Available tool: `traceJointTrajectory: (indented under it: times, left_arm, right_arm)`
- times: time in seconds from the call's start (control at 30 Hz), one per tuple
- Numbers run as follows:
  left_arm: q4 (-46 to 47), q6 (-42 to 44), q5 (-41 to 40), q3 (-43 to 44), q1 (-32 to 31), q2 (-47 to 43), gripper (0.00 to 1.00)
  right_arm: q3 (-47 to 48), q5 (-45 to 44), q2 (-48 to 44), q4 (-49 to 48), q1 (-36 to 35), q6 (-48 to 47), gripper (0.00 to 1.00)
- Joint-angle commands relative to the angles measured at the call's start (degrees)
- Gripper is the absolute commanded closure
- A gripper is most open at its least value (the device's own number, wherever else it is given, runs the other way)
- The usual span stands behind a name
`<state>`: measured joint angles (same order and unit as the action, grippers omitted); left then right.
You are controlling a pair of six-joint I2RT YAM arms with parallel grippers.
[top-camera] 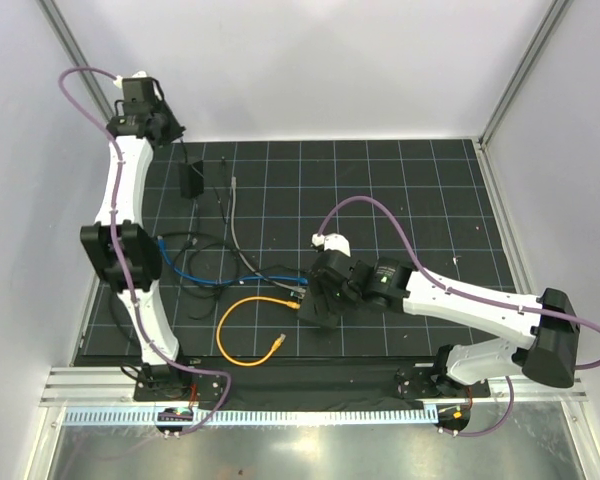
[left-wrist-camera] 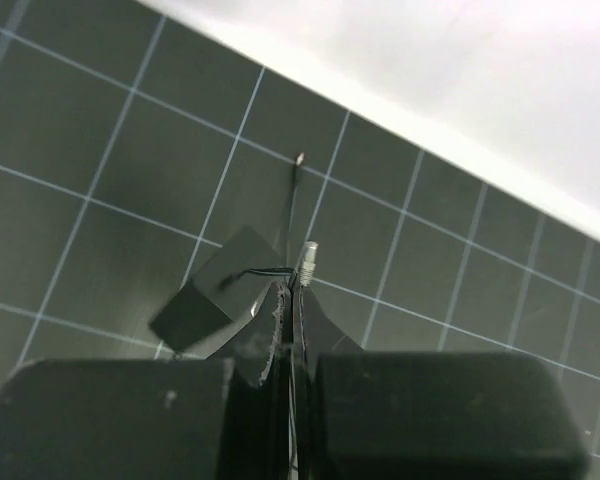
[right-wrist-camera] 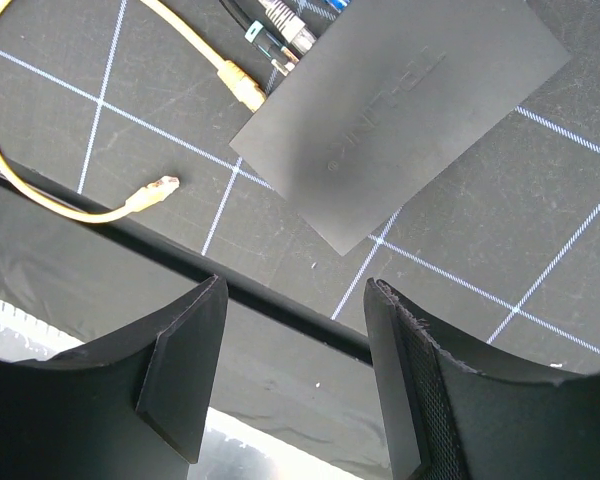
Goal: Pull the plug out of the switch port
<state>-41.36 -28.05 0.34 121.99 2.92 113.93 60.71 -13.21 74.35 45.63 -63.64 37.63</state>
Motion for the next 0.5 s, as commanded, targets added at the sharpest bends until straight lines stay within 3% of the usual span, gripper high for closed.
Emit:
traceJointTrajectory:
  times: [0.0,0.13,0.27,0.33,0.47]
  left_arm:
    - [3.92,-0.07,2.3,5.71,0.33,2.61,1.0]
    - [4.19,0.37,2.3,9.04,0.51,6.91,1.0]
    - [-1.51,-0.86,-1.9,12.39,1.65,11.57,0.99]
    - [-2.75,-2.87,-2.1,11.78,2.61,12.45,0.91]
    - [-6.88,-4.03,-0.52,12.04,4.99,15.35,0.83]
  right_arm:
    - [-0.24,-1.55,-2.19,0.16,0.27,0.52,0.36]
    - [-0.5,-1.55,-2.1,0.52,0.44,0.78,0.36]
    - [-0.5,-1.64,-2.1,0.43,0.62,0.69,0.36]
    - [-0.5,-1.47,-2.01,0.25,0.62,0.69,0.36]
    - [-0.5,-0.85,-1.49,-0.1,0.71,0.52,0.35]
